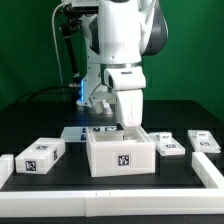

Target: Assemble cabinet

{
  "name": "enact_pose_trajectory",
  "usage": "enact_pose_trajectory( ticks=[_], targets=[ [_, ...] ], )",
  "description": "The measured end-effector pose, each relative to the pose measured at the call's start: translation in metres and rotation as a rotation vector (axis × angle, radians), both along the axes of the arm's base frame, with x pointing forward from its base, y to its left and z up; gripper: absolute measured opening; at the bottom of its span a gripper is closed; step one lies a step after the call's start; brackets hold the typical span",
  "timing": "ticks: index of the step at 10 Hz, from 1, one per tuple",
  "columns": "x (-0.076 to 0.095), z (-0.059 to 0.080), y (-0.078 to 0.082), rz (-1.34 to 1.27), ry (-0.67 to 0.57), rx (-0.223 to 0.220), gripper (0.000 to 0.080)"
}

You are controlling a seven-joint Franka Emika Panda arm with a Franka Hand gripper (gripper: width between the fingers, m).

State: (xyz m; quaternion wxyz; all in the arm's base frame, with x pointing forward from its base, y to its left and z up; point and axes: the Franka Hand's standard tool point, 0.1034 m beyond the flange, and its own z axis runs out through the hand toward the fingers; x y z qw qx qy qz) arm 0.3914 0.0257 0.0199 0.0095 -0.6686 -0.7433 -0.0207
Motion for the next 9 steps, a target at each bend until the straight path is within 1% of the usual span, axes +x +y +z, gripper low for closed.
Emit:
enact_pose_trajectory(
  ticks=[2,4,5,6,7,8,9],
  targets=[
    [-0.0003,-0.0068,-0.0018,-0.011,0.012,0.003,0.0798],
    [0.0023,-0.0056,-0.0021,-0.037,0.016,0.002,0.0533],
    [0.0014,-0.0066,-0.0021,-0.038,0.018,0.002,0.0533],
    [0.0012,-0.0066,-0.0022,-0.040,0.019,0.002,0.0366],
    [0.0012,-0.0066,-0.0022,-0.041,0.019,0.002,0.0366],
    [0.0013,-0.0066,-0.0023,-0.041,0.019,0.002,0.0189],
    [0.0013,-0.0066,-0.0023,-0.042,0.019,0.002,0.0044]
  ],
)
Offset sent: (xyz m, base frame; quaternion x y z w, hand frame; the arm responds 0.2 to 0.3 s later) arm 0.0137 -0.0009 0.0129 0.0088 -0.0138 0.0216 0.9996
